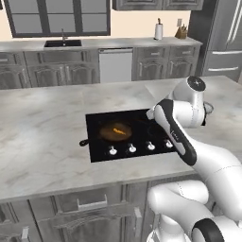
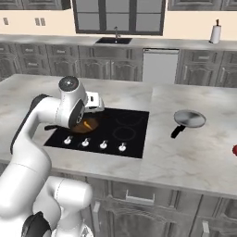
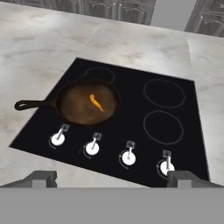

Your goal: Place both pans onto different burners. Then place the bell pepper and the shrimp on different pans.

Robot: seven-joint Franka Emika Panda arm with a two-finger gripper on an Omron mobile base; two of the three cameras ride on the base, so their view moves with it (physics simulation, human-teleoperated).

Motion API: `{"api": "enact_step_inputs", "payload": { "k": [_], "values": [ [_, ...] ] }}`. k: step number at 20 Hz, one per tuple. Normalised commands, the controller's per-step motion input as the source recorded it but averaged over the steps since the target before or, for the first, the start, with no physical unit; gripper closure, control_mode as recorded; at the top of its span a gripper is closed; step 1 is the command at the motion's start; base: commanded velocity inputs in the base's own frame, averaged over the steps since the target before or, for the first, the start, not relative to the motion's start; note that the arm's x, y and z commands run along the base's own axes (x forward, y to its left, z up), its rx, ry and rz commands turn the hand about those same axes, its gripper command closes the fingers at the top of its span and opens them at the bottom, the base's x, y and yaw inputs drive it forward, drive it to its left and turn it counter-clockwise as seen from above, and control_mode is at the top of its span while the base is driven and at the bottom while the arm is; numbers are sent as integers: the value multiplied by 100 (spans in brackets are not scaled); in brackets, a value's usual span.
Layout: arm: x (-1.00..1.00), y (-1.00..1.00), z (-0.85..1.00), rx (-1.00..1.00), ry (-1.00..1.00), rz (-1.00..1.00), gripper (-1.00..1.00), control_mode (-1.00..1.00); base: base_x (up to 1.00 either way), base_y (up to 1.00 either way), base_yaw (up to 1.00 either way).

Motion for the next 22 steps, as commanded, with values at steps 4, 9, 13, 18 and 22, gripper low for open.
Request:
{"api": "enact_step_inputs", "payload": {
  "k": [4, 9, 13, 18, 22],
  "values": [
    [0, 0, 0, 0, 0, 0, -100, 100, 0, -45, 0],
    [0, 0, 0, 0, 0, 0, -100, 100, 0, -45, 0],
    [0, 0, 0, 0, 0, 0, -100, 100, 0, -46, 0],
    [0, 0, 0, 0, 0, 0, -100, 100, 0, -45, 0],
    [0, 0, 0, 0, 0, 0, -100, 100, 0, -43, 0]
  ]
}}
